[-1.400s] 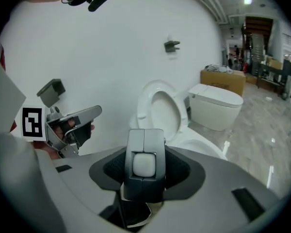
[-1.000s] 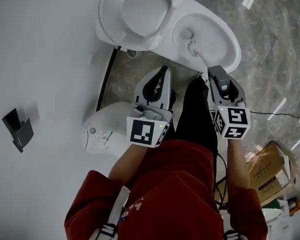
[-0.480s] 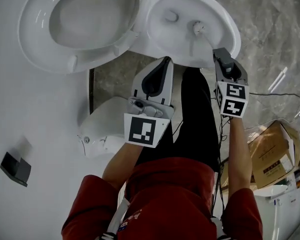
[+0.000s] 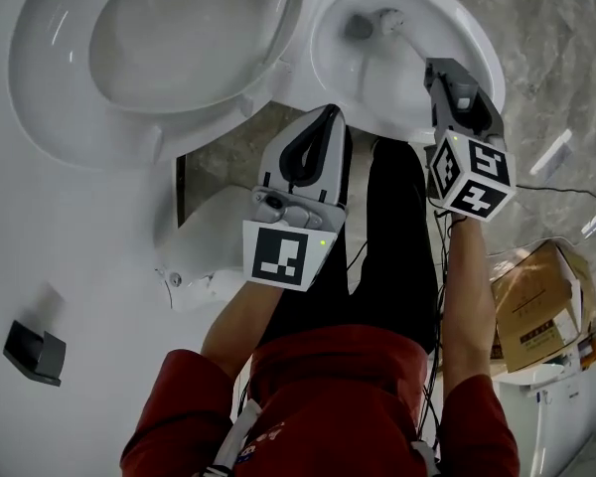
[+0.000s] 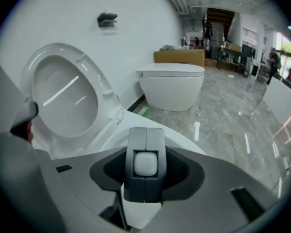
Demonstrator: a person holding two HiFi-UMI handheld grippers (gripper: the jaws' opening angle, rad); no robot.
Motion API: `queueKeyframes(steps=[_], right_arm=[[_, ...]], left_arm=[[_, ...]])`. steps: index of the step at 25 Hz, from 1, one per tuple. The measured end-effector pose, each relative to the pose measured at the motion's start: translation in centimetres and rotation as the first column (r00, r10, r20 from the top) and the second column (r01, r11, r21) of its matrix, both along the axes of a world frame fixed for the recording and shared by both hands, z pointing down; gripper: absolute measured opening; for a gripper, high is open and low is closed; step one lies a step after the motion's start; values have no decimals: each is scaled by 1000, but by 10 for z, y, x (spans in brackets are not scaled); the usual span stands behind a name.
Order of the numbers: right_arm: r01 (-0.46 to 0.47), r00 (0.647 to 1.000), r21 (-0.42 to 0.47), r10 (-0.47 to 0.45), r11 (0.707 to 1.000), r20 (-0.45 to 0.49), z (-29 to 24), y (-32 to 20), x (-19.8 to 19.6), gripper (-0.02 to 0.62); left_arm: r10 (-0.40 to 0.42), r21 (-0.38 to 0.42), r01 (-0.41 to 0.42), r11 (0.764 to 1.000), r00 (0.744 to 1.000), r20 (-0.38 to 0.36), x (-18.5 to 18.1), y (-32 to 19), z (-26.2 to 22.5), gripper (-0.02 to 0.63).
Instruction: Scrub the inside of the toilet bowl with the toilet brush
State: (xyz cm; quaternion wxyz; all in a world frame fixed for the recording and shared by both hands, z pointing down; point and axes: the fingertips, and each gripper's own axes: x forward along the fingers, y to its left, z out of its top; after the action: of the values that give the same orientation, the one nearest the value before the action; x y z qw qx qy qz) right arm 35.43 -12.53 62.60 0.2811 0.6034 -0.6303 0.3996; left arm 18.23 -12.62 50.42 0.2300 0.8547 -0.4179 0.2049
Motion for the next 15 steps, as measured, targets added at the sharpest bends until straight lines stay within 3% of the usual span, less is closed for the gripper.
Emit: queueKeyframes(steps=[3,5,10,15], right_arm=[[-91,989,24,87,996,116,0,-27,-26,179],[-100,983,26,95,995,159,0,-34,-44,179],[17,977,8,-18,1000,212,-2,-9,-84,181],[147,967,-34,-136,989,216,-8,44,-89,181]], left_arm=[[-52,6,52,999,999,7,-20,-7,0,0],[-73,9,73,997,997,11,-29,-7,0,0],[-88,5,88,996,996,18,-42,0,5,0],[-109,37,109,993,994,-5,-35,-4,3,0]])
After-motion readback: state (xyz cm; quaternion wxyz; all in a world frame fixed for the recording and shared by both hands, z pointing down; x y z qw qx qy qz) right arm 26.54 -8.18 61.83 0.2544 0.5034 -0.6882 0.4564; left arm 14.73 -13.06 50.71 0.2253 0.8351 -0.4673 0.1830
